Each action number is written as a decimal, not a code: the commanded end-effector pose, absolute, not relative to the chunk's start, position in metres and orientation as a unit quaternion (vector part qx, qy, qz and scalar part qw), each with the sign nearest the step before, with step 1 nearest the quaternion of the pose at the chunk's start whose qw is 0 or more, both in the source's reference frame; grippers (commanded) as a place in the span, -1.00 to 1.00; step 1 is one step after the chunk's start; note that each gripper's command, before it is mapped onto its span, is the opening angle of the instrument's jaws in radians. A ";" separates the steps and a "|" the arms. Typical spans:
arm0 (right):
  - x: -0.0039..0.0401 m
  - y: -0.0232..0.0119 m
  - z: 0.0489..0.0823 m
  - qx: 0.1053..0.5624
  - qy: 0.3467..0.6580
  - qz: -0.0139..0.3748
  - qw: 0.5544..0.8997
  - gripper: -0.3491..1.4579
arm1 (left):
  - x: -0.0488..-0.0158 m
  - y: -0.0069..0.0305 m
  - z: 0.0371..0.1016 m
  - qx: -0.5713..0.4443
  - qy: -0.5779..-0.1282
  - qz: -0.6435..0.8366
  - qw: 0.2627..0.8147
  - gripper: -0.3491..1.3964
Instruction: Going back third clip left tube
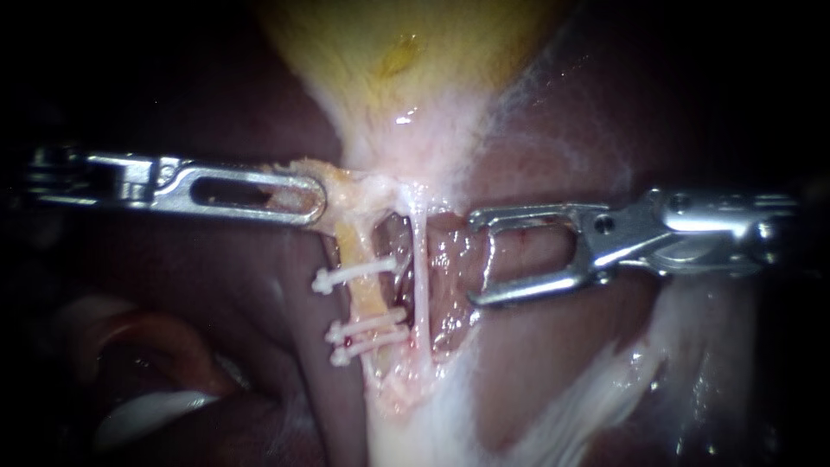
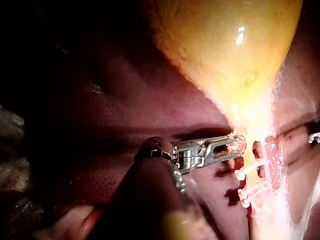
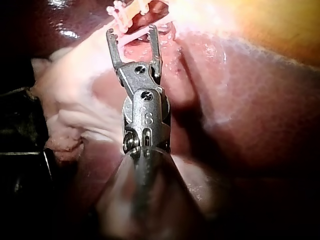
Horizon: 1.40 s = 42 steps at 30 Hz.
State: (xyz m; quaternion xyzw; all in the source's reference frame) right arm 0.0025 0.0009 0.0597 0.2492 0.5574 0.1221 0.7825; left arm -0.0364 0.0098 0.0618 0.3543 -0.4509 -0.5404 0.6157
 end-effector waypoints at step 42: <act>0.0008 0.0009 0.0585 0.248 0.560 0.114 0.782 -0.06 | -0.0411 0.0098 0.0669 0.346 -0.449 -0.539 0.623 -1.00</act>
